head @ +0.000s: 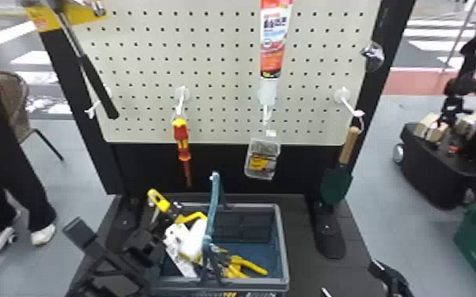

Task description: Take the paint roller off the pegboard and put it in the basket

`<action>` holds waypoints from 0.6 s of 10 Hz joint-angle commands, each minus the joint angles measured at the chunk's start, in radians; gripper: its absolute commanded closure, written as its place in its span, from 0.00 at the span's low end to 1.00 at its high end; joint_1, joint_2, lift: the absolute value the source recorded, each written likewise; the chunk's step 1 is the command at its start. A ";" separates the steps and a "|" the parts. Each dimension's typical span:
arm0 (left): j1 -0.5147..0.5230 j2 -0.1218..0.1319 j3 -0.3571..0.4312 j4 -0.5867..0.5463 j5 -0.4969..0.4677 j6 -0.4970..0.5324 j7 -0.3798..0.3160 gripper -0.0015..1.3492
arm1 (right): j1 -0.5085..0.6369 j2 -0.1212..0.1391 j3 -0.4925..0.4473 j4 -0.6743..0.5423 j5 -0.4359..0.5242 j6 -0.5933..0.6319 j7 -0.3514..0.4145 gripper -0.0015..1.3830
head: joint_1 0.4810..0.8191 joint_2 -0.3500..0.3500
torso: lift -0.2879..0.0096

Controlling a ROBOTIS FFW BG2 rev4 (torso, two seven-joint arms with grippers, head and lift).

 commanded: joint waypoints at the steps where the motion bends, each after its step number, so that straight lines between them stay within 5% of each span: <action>1: -0.017 -0.003 -0.030 0.022 -0.004 0.004 -0.009 0.70 | -0.002 0.000 0.001 0.003 0.000 0.000 0.001 0.08 | 0.20 0.50 | 0.63; 3: -0.019 -0.003 -0.030 0.022 -0.005 0.025 -0.015 0.25 | -0.004 0.000 0.001 0.008 -0.002 0.000 0.004 0.08 | 0.20 0.50 | 0.63; 4: -0.019 -0.003 -0.029 0.022 -0.005 0.025 -0.018 0.13 | -0.004 0.000 0.001 0.010 -0.003 0.000 0.004 0.08 | 0.20 0.50 | 0.63; 6: -0.023 -0.003 -0.029 0.022 -0.007 0.024 -0.020 0.09 | -0.004 0.000 0.001 0.010 -0.005 0.000 0.006 0.08 | 0.20 0.50 | 0.63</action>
